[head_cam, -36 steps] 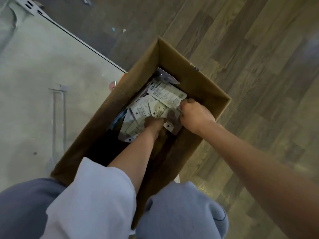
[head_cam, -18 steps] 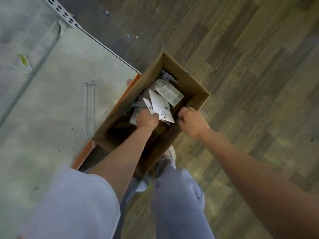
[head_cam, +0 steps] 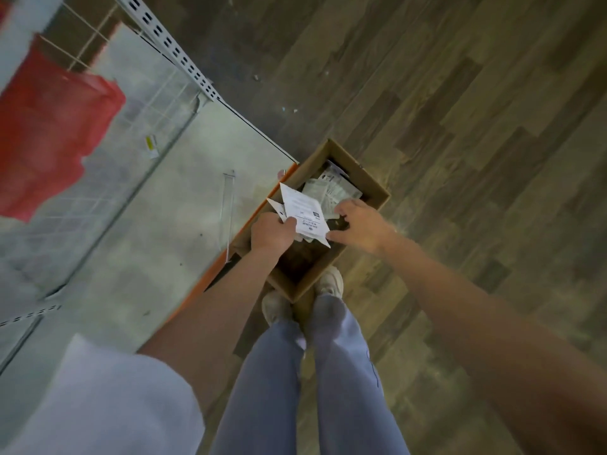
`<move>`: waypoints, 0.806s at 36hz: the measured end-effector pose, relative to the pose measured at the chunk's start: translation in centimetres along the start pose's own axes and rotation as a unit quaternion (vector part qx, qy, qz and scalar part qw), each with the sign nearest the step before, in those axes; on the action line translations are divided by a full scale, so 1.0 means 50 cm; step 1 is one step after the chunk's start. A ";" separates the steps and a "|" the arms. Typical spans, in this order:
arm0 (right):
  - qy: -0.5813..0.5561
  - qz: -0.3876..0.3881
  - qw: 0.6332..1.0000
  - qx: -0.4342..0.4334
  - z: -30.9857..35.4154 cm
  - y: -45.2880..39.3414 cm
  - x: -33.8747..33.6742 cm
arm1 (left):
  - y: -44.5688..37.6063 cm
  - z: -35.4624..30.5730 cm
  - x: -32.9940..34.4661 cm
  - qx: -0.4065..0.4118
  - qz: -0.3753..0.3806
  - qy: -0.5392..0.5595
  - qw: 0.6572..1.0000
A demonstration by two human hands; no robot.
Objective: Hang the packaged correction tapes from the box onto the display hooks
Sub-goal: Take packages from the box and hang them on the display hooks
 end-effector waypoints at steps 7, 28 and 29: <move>0.039 0.044 0.998 -0.039 0.042 0.048 0.013 | 0.063 -0.050 -0.045 0.000 -0.019 0.037 0.999; -0.049 -0.076 0.994 -0.062 0.257 0.297 0.067 | 0.296 -0.023 -0.300 0.049 -0.039 0.118 0.991; -0.062 -0.072 0.994 -0.058 0.267 0.316 0.068 | 0.312 -0.014 -0.318 0.059 -0.044 0.114 0.991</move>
Point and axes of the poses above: each hand's wrist, its own y-axis away from the middle knuckle, its own x-axis out of the palm, z = x × y, the point moved 1 cm from there along -y, towards the middle knuckle, and after that the axes turned 12 degrees about x, right-handed, at the moved point
